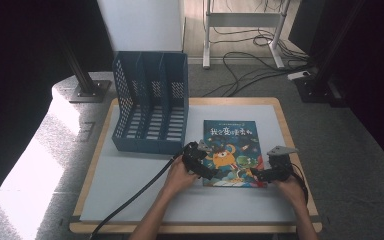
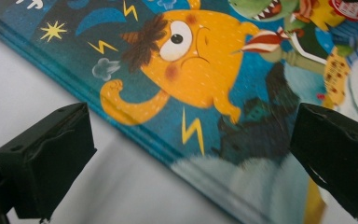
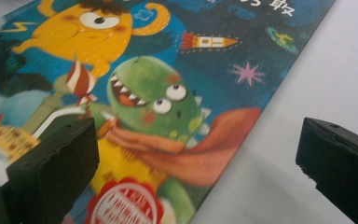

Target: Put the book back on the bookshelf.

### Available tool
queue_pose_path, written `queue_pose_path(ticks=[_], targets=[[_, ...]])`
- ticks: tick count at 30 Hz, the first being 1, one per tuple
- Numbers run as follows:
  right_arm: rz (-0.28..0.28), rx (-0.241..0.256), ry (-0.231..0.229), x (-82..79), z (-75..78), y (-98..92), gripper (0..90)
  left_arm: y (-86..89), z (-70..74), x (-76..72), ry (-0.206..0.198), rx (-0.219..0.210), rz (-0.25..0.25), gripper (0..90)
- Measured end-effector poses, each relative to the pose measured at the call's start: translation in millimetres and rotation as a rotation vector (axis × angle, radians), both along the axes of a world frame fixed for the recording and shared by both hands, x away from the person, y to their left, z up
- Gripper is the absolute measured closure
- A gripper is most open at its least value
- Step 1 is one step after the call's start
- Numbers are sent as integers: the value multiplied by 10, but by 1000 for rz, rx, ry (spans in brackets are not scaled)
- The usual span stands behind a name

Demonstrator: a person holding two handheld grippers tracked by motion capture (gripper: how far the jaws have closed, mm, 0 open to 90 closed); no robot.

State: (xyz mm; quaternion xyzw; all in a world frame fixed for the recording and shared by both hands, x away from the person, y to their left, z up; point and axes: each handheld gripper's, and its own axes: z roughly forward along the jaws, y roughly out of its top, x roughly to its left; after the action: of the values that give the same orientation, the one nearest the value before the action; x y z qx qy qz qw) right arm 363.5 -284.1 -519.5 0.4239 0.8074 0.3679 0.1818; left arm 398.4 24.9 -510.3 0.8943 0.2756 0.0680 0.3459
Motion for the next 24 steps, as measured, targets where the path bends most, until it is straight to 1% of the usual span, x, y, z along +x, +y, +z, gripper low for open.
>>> queue_pose_path(ticks=[3,6,8,9,11,13,15,17,20,24], targets=[[-1,3,5,87,-32,20,0,-24,-65,44,-2,0,16,0],[-3,1,10,173,-71,47,0,-44,-123,78,1,9,16,0],[-2,5,16,225,-98,64,0,-47,-149,96,19,-10,12,0],[-5,7,20,246,-112,74,0,-50,-158,100,20,-20,11,0],[-3,28,20,288,-137,76,0,-61,-164,92,10,-24,9,0],[0,50,36,316,-153,80,0,-60,-164,85,10,-21,7,0],[20,69,56,319,-157,87,0,-66,-165,70,11,-23,14,0],[20,59,56,307,-157,108,0,-67,-166,60,8,-21,18,0],[20,62,52,286,-160,110,0,-77,-170,37,11,-27,34,0],[28,77,58,248,-157,94,0,-93,-161,5,15,-18,42,0]])
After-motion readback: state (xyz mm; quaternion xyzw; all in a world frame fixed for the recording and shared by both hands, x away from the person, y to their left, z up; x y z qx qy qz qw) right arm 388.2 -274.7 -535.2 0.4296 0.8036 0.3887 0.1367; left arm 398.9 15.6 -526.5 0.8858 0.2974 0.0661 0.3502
